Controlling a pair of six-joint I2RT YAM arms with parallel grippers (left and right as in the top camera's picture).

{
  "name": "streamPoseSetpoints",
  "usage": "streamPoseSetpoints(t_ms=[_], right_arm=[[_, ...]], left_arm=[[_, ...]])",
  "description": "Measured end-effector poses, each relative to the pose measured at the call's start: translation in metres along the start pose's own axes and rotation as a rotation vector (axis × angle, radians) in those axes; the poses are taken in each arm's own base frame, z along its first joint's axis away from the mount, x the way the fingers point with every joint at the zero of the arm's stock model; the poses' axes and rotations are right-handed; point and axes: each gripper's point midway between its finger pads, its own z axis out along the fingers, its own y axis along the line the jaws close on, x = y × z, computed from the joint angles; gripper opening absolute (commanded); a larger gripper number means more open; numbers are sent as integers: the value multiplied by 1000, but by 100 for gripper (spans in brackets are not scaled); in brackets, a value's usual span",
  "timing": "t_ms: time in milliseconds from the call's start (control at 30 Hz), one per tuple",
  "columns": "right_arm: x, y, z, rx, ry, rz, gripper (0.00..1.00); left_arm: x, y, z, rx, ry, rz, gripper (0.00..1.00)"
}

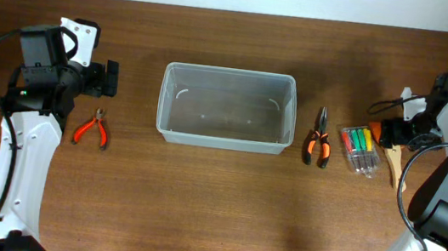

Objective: Pack container
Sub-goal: 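Lower the right gripper and grasp the orange scraper blade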

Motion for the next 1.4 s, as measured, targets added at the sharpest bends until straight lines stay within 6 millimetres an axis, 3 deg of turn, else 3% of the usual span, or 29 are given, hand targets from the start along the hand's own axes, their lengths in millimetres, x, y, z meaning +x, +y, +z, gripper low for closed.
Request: streamPoseSetpoints(t_ms=[233, 633, 1000, 1400], right_arm=[[13, 9, 22, -25, 10, -3, 88], [11, 11, 22, -32, -3, -7, 84], [21, 13, 22, -35, 43, 29, 79], [23, 12, 22, -30, 52, 61, 66]], left_arm=[[0, 0, 0, 0, 0, 0, 99], [0, 0, 0, 1, 1, 0, 99], [0, 0, 0, 0, 1, 0, 99], [0, 0, 0, 0, 1, 0, 99]])
